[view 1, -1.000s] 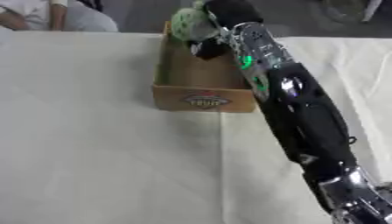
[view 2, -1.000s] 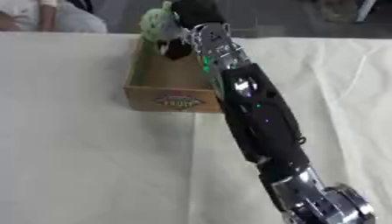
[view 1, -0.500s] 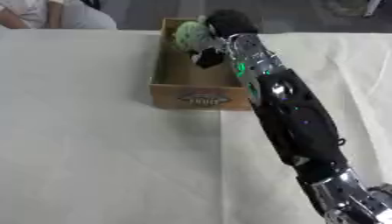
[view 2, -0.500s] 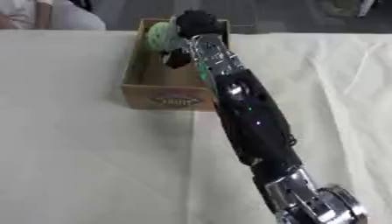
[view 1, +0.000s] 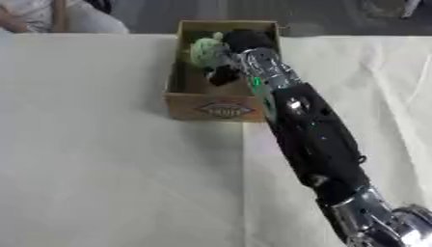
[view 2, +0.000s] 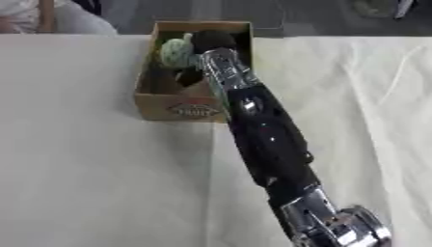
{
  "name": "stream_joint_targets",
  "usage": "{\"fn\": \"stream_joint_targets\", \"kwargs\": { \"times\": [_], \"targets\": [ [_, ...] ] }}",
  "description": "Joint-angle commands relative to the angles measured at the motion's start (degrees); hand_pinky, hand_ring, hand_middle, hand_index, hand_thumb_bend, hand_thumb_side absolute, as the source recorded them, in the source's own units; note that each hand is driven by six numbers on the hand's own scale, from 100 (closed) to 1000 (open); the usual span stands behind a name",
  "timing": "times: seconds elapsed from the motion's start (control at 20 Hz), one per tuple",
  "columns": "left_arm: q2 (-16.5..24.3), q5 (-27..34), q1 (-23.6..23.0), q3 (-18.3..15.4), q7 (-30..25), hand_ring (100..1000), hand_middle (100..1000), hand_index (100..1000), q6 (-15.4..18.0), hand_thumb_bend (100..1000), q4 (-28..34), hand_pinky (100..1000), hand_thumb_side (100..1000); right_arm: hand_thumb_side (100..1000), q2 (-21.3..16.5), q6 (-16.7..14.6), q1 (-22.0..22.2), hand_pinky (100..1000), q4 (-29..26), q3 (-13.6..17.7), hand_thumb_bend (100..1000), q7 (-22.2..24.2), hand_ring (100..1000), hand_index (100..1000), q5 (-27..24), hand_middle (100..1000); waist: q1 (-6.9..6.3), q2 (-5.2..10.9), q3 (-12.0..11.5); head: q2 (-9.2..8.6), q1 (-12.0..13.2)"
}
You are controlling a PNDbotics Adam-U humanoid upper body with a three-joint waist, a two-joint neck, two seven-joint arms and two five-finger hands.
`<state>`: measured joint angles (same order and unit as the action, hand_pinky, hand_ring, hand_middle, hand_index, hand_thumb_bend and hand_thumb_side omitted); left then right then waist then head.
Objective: Pick up objects on the table and place them in the box.
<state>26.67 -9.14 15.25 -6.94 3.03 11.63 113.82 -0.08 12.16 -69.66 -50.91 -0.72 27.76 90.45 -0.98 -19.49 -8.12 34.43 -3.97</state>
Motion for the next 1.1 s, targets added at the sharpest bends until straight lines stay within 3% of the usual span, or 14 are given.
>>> {"fn": "stream_joint_targets", "kwargs": {
  "times": [0.05,0.1,0.2,0.25,0.35,0.8,1.1],
  "targets": [
    [1.0,0.3,0.7,-0.3,-0.2,681,612,876,0.1,100,0.8,580,1000,747,0.2,0.5,-1.8,854,-0.6,0.4,100,0.9,894,879,0.8,681,-0.23,1.15,-0.1,-0.67,-0.2],
    [1.0,0.3,0.7,-0.3,-0.2,681,613,876,0.1,100,0.8,581,1000,809,0.2,0.8,-1.9,862,-0.6,0.4,114,1.0,918,940,1.1,723,-0.20,1.21,-0.1,-0.69,-0.1],
    [1.0,0.4,0.6,-0.3,-0.3,681,613,876,0.1,100,0.8,581,1000,815,0.2,1.5,-1.9,864,-0.8,0.4,153,1.2,923,948,1.8,728,-0.17,1.31,-0.2,-0.71,-0.1],
    [1.0,0.4,0.6,-0.3,-0.2,681,613,876,0.1,100,0.8,581,1000,781,0.2,1.8,-2.0,870,-0.9,0.4,338,1.3,936,980,2.2,744,-0.16,1.38,-0.2,-0.76,-0.1],
    [1.0,0.5,0.6,-0.3,-0.2,681,613,877,0.1,100,0.8,581,1000,737,0.3,2.4,-2.1,872,-1.1,0.5,437,1.4,935,983,2.7,736,-0.14,1.49,-0.2,-0.79,-0.1],
    [1.2,0.8,0.3,-0.4,-0.2,681,613,876,0.0,100,0.8,582,1000,685,0.2,4.1,-2.6,878,-3.2,0.7,535,0.9,943,994,2.7,749,-0.15,2.07,0.0,-0.75,0.0],
    [1.3,1.0,0.0,-0.5,-0.1,681,614,876,0.1,100,0.8,583,1000,712,-0.6,3.0,-3.0,879,-6.6,0.2,507,0.7,940,982,1.4,725,-0.29,2.51,0.2,-0.71,0.1]
  ]
}}
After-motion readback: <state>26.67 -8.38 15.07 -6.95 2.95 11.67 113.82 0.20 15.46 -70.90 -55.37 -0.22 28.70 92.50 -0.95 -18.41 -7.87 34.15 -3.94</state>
